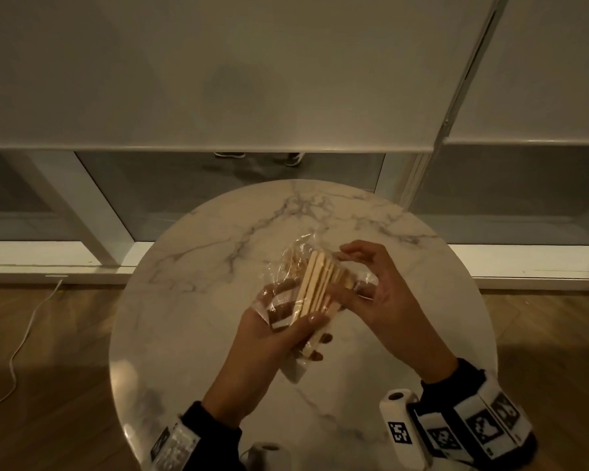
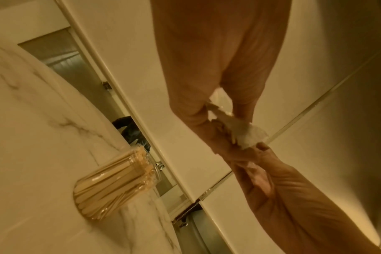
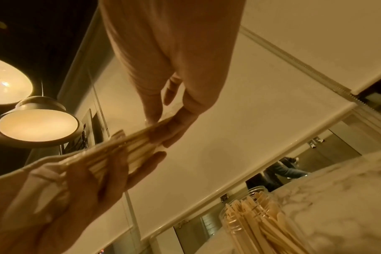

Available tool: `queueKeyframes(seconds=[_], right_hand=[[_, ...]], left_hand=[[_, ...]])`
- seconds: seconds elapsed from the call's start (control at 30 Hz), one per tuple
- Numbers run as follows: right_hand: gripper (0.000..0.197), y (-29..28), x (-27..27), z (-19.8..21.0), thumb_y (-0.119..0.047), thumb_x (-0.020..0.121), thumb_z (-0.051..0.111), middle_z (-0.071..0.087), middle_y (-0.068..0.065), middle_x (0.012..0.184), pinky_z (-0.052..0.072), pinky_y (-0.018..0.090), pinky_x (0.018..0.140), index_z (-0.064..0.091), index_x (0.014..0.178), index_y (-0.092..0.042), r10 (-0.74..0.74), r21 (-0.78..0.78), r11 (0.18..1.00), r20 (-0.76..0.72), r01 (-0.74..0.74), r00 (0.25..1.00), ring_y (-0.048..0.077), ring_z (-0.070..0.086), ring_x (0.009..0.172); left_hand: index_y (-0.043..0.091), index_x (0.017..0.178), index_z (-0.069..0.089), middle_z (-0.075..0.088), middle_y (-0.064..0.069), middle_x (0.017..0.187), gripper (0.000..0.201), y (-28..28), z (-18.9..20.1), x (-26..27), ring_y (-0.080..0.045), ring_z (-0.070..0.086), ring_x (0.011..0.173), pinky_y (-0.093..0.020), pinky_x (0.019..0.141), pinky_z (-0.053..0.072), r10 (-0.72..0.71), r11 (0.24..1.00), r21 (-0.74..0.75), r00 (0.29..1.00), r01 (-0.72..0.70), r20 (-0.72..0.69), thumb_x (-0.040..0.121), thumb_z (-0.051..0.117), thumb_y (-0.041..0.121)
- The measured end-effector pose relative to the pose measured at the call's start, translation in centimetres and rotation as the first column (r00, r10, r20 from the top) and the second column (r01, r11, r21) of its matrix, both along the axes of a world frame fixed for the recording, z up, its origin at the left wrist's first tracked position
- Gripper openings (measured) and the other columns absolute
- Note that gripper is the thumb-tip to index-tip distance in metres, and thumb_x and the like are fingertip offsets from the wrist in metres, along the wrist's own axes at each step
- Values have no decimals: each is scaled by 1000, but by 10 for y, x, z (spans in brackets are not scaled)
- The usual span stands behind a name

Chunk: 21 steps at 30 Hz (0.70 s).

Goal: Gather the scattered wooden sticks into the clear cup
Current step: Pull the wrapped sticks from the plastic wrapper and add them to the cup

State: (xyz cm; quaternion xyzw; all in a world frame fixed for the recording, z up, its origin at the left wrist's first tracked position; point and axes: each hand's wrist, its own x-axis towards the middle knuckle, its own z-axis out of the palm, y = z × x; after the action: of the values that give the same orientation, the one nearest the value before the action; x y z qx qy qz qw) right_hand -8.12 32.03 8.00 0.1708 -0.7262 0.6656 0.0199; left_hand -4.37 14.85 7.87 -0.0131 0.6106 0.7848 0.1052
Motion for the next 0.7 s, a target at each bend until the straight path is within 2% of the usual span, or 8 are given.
queueKeyframes(seconds=[0.1,0.2,0.27,0.33,0.47,0.53,0.6,0.7], right_hand=[[34,7,-1,4,-27,84,65,58,-21,116,55,24,82,50,112,-38,-96,94,991,-42,99,995,4,61,106],[19,15,-3,14,-29,89,62,55,-15,114,49,21,86,58,105,-39,-152,281,928,-311,243,938,10,55,106],[18,17,-4,18,-23,91,60,54,-12,113,44,18,89,65,104,-35,-104,364,897,-379,252,919,11,54,108],[22,18,-8,17,-16,93,57,58,-7,112,42,12,88,69,108,-27,-55,403,892,-353,205,934,7,56,106],[25,23,-18,15,-22,92,56,55,-6,112,33,5,88,68,112,-27,7,572,788,-377,227,926,10,49,95],[24,25,-22,19,-18,89,62,54,-1,112,27,3,90,69,110,-24,48,636,706,-483,312,874,9,40,93],[25,27,-24,26,-9,86,67,57,3,107,32,7,86,70,109,-19,142,661,667,-565,343,813,10,41,90],[28,29,-27,33,-6,88,60,63,5,106,36,9,88,67,115,-12,324,706,668,-561,235,762,11,51,96]], left_hand=[[19,122,51,71,-11,104,55,-7,-6,-1,-30,72,79,-30,57,57,4,997,-73,1000,-5,-21,70,70,18],[15,122,52,71,-5,102,55,-13,-11,-1,-26,72,79,-28,58,56,-4,993,-120,999,-2,-48,70,69,21],[15,121,54,72,-2,101,51,-14,-12,-1,-24,72,78,-25,58,56,-18,990,-139,997,8,-69,72,67,22],[16,118,57,72,-5,98,47,-14,-11,0,-22,71,75,-24,56,54,-35,988,-151,995,21,-93,72,66,22],[18,117,59,72,-8,100,38,-17,-13,-3,-24,71,77,-27,59,54,-62,982,-186,992,41,-111,79,65,17],[18,116,59,72,-7,98,38,-20,-14,-5,-23,71,77,-26,58,54,-70,979,-197,991,47,-112,78,65,18],[18,112,61,73,-7,92,37,-22,-13,-6,-19,70,71,-24,56,53,-75,979,-198,990,51,-119,75,66,19],[25,104,61,73,-4,90,34,-25,-10,-8,-16,70,70,-21,55,55,-103,975,-211,987,75,-122,71,66,23]])
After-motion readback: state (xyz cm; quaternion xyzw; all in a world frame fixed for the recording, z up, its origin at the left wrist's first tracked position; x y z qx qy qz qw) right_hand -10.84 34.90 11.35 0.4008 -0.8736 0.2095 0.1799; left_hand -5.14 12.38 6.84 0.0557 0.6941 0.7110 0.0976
